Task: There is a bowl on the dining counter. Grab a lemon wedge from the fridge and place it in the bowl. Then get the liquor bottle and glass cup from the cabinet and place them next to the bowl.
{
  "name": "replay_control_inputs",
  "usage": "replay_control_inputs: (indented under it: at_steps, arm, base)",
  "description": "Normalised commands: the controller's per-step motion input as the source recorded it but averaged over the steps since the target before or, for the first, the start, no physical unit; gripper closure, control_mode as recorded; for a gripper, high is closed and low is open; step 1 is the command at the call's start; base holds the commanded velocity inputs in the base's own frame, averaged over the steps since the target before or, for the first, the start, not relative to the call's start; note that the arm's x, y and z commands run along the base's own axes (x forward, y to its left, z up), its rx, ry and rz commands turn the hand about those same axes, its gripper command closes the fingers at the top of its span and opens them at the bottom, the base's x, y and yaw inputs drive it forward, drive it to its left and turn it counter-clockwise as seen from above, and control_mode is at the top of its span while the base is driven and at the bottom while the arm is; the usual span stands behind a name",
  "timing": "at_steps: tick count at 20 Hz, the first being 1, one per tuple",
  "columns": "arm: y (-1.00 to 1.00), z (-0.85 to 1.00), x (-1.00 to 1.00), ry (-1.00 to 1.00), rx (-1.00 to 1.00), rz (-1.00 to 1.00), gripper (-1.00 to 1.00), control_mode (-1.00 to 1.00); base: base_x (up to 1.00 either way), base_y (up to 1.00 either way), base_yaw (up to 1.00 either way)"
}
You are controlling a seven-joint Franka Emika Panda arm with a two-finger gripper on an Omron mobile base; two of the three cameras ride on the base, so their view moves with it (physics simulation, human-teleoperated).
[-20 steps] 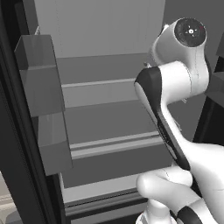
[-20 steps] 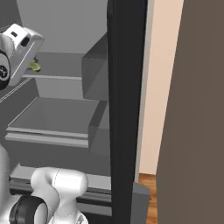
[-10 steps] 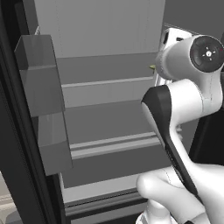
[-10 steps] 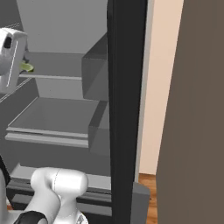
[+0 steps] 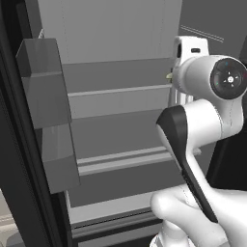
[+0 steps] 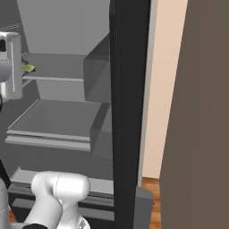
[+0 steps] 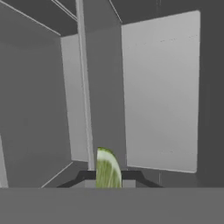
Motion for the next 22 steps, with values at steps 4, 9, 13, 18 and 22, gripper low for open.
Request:
replay_control_inputs:
  at_steps: [4, 9, 13, 18, 22]
  arm:
    - [0.00, 0.00, 0.00, 0.00, 0.00, 0.00, 1.00, 1.00]
    - [0.00, 0.00, 0.00, 0.00, 0.00, 0.00, 1.00, 1.00]
    - [0.00, 0.00, 0.00, 0.00, 0.00, 0.00, 1.00, 1.00]
    - [0.00, 0.00, 0.00, 0.00, 0.00, 0.00, 1.00, 1.00]
    - [0.00, 0.00, 0.00, 0.00, 0.00, 0.00, 1.00, 1.00]
  base:
    - [-0.50, 0.08, 0.02]
    - [-0.96, 0.00, 0.01]
    - [-0.84, 0.00, 0.05]
    - [-0.51, -0.01, 0.27]
    - [-0.40, 0.00, 0.40]
